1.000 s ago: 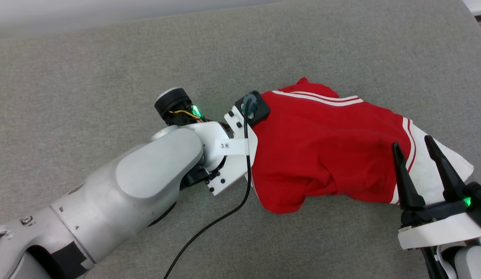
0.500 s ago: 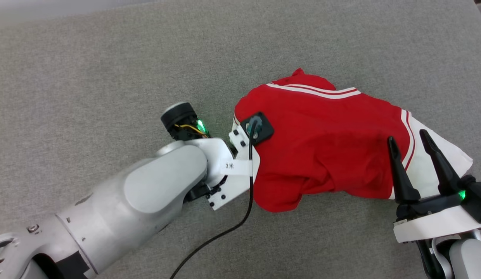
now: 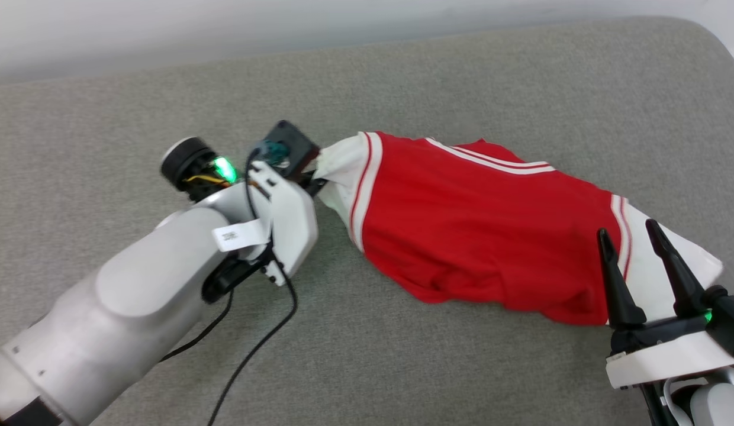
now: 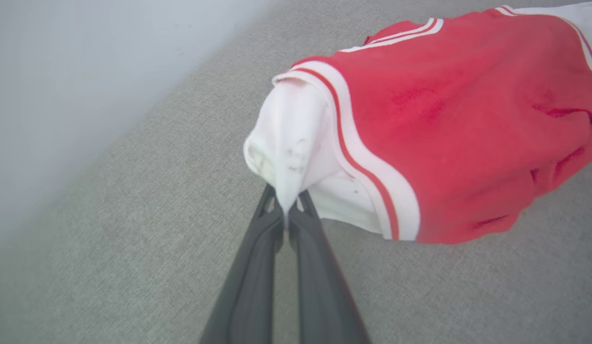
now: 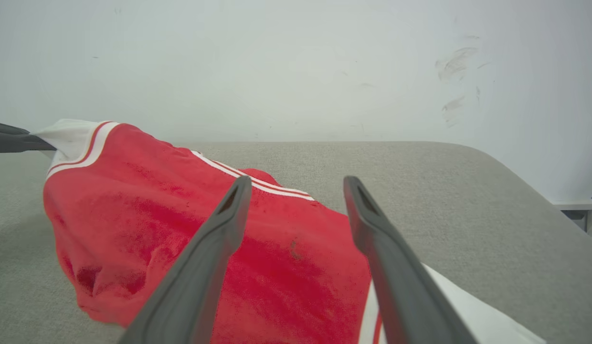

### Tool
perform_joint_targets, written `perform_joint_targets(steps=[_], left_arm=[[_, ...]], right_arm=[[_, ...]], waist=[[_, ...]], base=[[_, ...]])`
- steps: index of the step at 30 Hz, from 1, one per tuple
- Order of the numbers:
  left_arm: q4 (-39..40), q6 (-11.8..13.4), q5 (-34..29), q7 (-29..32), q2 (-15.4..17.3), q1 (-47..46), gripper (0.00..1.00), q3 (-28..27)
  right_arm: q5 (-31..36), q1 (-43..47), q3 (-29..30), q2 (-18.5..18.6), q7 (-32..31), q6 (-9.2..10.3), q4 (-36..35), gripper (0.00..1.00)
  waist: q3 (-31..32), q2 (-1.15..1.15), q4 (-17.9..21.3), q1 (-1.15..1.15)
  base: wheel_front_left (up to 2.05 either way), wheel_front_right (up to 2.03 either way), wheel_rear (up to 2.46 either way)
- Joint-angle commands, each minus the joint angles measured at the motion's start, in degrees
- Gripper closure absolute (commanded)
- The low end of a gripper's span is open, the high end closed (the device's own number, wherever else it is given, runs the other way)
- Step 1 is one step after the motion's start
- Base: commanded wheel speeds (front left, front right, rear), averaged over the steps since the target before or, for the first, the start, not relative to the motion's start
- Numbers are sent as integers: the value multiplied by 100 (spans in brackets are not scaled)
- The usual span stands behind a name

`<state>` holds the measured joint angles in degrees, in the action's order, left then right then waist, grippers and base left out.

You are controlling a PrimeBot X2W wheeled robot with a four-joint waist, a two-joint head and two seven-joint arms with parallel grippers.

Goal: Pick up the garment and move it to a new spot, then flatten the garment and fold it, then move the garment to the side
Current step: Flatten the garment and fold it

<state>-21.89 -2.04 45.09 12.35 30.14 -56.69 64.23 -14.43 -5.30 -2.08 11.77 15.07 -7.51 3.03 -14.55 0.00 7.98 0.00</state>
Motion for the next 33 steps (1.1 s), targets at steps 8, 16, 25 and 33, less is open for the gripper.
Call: perform_joint_targets(steps=[8, 16, 25, 33], left_arm=[[813, 858, 469, -491, 928, 1011, 100, -544], [1206, 1639, 1022, -818, 1665, 2138, 100, -932], [539, 1620, 1665, -922, 1689, 2958, 100, -1010], [-483, 1294, 1816, -1240, 1209, 2982, 0, -1018]], right_arm=[[64, 230, 89, -34, 14, 4, -9, 0], [65, 335, 112, -2, 14, 4, 12, 0], [52, 351, 77, 97, 13, 4, 104, 0], [97, 410, 142, 141, -50, 4, 204, 0]], waist=[[371, 0, -373, 0], [453, 0, -559, 0], [401, 0, -599, 0], [485, 0, -609, 0]], base=[[0, 0, 0], [0, 0, 0], [0, 0, 0], [0, 0, 0]])
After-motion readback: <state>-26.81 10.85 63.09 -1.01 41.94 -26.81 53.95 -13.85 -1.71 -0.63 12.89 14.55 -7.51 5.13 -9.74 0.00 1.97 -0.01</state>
